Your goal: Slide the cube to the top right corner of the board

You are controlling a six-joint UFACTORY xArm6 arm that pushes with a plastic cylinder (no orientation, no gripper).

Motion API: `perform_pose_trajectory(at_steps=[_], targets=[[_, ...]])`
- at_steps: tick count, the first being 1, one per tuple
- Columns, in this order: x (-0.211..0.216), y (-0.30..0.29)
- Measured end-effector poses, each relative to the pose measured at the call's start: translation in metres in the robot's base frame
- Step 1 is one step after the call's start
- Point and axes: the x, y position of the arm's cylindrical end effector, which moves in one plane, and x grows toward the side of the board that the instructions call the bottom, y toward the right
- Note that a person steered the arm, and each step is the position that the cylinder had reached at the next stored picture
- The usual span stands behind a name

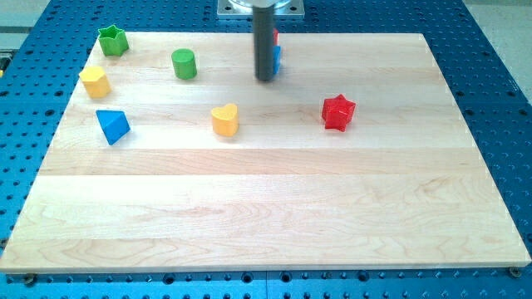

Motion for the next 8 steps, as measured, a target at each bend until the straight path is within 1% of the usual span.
perform_pose_trajectory(at_steps=[1, 2, 3, 4, 5, 6, 7, 8], targets=[[0.001, 0.057], [0.018, -0.009], [0.006, -0.074], [-0.012, -0.049], [-0.017, 0.019], [-0.019, -0.004], [-0.038, -0.047], [-0.046, -0.004]])
